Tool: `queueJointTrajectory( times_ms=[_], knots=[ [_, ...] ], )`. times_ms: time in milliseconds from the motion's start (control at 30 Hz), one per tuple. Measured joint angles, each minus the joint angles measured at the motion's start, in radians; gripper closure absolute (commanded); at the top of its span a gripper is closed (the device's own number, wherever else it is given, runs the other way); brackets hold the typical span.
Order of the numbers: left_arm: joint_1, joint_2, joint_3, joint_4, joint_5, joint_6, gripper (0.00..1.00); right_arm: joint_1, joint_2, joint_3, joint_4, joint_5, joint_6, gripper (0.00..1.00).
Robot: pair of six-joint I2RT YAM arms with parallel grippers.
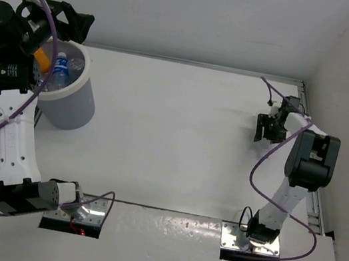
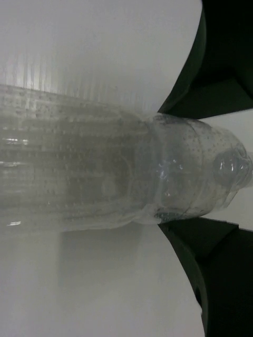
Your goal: Put the plastic bottles in the bin
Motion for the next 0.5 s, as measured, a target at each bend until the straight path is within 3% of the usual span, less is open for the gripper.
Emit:
queueJointTrajectory(
  times_ms=[67, 100, 233, 333, 500],
  knots=[
    [0.0, -0.002, -0.007, -0.002, 0.002, -0.002, 0.0, 0.017, 0.013, 0.01, -0.006, 0.011, -0.01, 0.48],
    [0.0, -0.005, -0.016, -0.001, 0.003, -0.004, 0.0, 0.023, 0.013, 0.018, -0.008, 0.01, -0.012, 0.59],
    [-0.006, -0.016, -0.061, -0.011, 0.03, -0.02, 0.03, 0.053, 0.014, 0.063, -0.035, 0.0, -0.04, 0.85],
    [-0.015, -0.016, -0.082, -0.018, 0.066, -0.041, 0.04, 0.067, 0.01, 0.106, -0.084, -0.059, -0.045, 0.9],
    [-0.061, -0.059, -0.191, 0.039, 0.176, -0.13, 0.04, 0.082, -0.115, 0.151, -0.17, -0.298, 0.001, 0.96]
  ],
)
